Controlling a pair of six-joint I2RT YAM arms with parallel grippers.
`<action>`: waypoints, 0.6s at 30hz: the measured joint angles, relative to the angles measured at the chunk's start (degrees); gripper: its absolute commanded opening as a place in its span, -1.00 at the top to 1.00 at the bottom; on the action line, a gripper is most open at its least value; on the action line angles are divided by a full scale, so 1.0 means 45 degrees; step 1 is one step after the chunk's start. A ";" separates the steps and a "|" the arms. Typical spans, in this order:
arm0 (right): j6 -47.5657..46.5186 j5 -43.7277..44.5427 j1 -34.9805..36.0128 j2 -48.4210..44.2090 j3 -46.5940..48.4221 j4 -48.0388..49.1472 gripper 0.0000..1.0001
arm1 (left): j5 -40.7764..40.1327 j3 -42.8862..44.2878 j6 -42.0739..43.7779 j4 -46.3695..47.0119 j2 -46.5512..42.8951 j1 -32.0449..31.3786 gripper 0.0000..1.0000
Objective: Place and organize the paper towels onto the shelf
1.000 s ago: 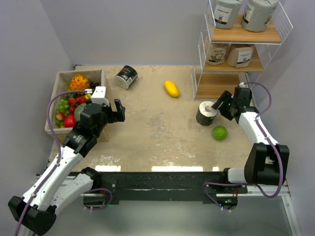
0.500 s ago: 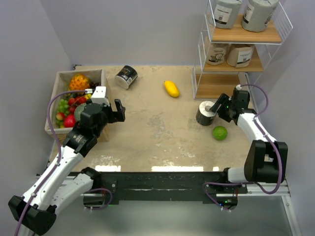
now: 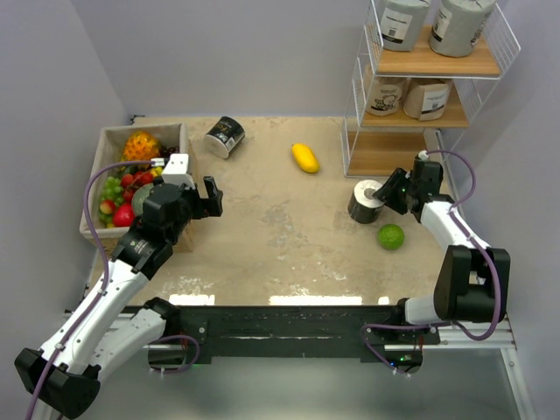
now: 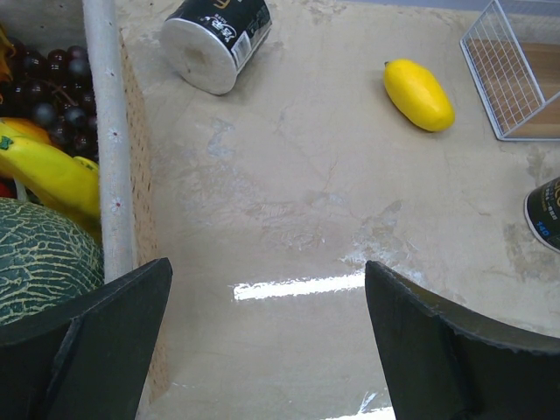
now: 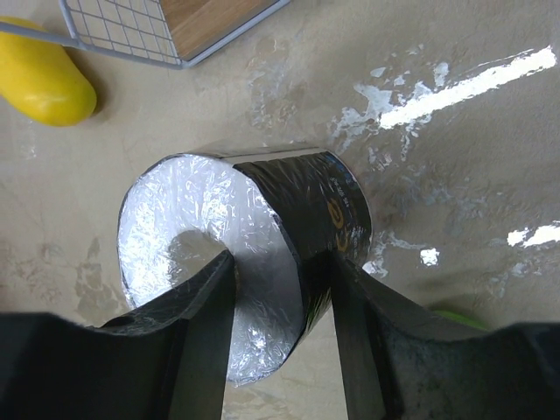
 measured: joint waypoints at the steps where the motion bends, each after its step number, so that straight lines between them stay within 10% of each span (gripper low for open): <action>1: 0.0058 0.0019 0.0000 0.0000 0.0000 0.0010 0.13 | 0.0005 0.0000 -0.0005 0.0000 0.0000 0.0000 -0.93; 18: 0.1817 0.2273 -0.0607 -0.0136 0.0015 0.1020 0.18 | 0.0010 0.0000 -0.0005 0.0000 0.0000 0.0000 -0.93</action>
